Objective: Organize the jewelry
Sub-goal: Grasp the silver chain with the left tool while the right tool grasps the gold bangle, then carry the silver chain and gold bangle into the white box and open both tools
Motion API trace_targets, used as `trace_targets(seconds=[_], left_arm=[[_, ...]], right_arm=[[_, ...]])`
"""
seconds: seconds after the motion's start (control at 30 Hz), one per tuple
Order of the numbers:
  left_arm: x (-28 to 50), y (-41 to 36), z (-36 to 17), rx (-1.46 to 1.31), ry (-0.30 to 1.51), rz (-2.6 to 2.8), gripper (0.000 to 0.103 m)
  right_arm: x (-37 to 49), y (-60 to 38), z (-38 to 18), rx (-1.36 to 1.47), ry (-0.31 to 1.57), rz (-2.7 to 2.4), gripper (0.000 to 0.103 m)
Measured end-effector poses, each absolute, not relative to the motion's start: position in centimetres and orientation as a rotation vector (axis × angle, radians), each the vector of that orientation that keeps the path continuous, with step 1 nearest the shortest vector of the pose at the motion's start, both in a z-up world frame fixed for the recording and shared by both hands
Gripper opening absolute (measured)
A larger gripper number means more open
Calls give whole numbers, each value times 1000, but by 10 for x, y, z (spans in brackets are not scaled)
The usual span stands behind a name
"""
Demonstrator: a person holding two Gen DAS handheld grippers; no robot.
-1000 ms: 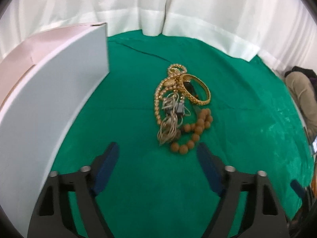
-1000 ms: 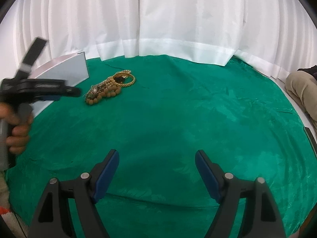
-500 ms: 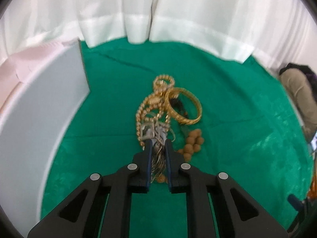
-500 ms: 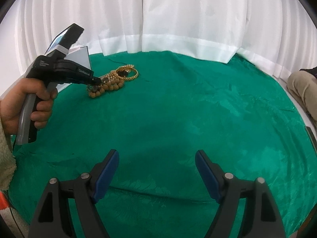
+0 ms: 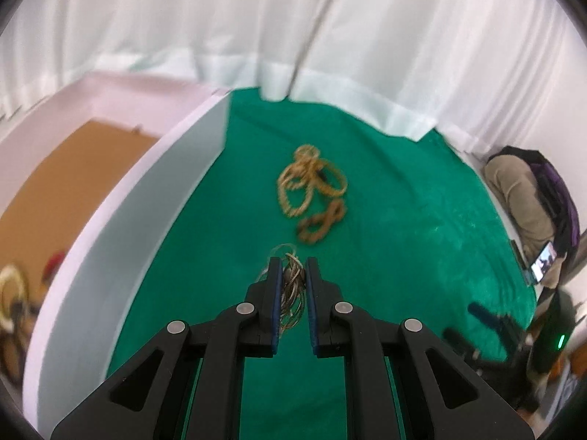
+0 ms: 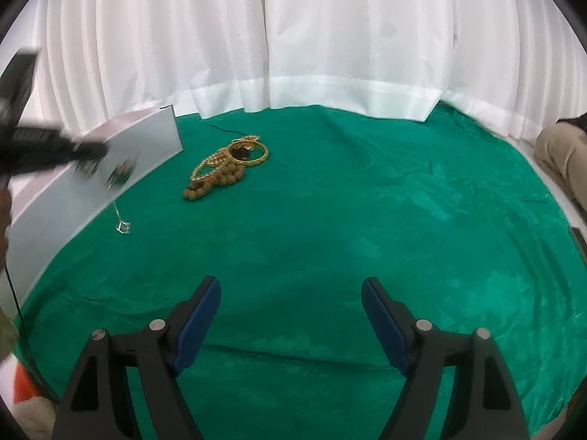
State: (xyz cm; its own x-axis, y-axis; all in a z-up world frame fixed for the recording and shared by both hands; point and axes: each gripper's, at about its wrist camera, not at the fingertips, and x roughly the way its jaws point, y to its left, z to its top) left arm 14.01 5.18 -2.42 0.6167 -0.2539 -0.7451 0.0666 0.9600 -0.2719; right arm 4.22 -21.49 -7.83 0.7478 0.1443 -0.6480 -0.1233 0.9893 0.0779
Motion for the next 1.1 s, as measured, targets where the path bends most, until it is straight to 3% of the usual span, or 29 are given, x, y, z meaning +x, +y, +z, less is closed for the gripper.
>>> trace_targets(seconds=[0.33, 0.4, 0.43, 0.83, 0.9, 1.1], left_arm=[[103, 93, -67, -276, 933, -106, 10], [99, 95, -67, -284, 929, -106, 10], [99, 96, -67, -287, 926, -105, 10], [103, 96, -68, -260, 951, -70, 10], [106, 94, -66, -256, 953, -68, 10], [101, 94, -32, -275, 906, -109, 10]], right_arm=[[166, -201, -50, 190, 850, 372, 77], [204, -187, -48, 168, 887, 411, 29], [225, -178, -50, 156, 923, 425, 27], [323, -87, -83, -123, 1079, 386, 26], [325, -81, -92, -173, 1101, 355, 9], [307, -100, -56, -53, 1024, 383, 6]])
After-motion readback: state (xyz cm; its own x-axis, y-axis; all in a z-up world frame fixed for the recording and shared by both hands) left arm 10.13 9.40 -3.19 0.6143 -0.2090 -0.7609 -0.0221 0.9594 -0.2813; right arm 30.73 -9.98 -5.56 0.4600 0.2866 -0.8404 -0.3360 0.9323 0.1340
